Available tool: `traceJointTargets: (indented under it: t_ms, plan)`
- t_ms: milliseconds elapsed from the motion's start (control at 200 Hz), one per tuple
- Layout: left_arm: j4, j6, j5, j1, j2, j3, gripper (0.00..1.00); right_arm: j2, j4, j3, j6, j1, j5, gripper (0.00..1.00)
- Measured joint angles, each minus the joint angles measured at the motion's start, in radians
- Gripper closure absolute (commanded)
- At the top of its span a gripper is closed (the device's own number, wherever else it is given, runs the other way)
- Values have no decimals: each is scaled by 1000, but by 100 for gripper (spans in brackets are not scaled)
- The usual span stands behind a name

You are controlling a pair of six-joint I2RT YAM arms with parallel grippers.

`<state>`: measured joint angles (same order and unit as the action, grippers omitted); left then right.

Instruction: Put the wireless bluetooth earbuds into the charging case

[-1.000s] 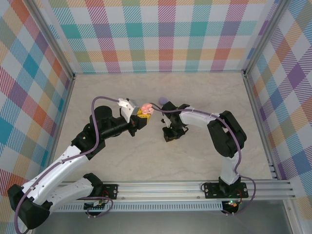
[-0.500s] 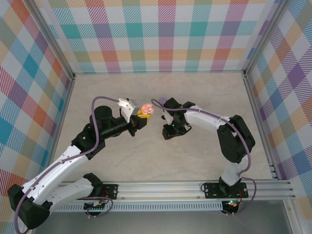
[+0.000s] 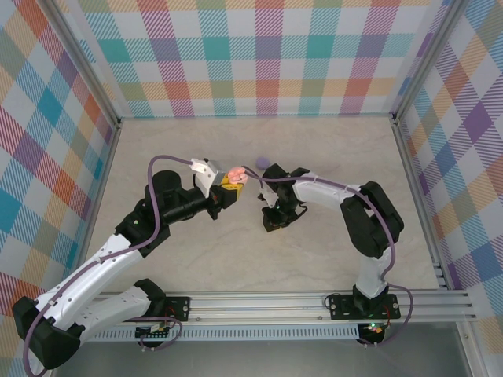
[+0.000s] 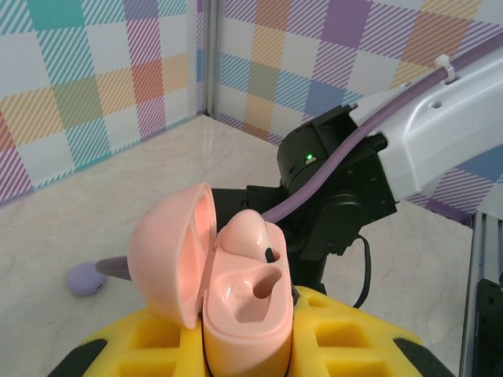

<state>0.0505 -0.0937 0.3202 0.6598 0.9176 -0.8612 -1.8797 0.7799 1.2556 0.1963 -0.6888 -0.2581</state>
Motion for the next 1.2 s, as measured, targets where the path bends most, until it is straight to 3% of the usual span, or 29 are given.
traceJointTargets:
  t_ms: [1200]
  plan:
    - [0,0,-1,0,5,0,92,-111,37,112,19,-6,259,87]
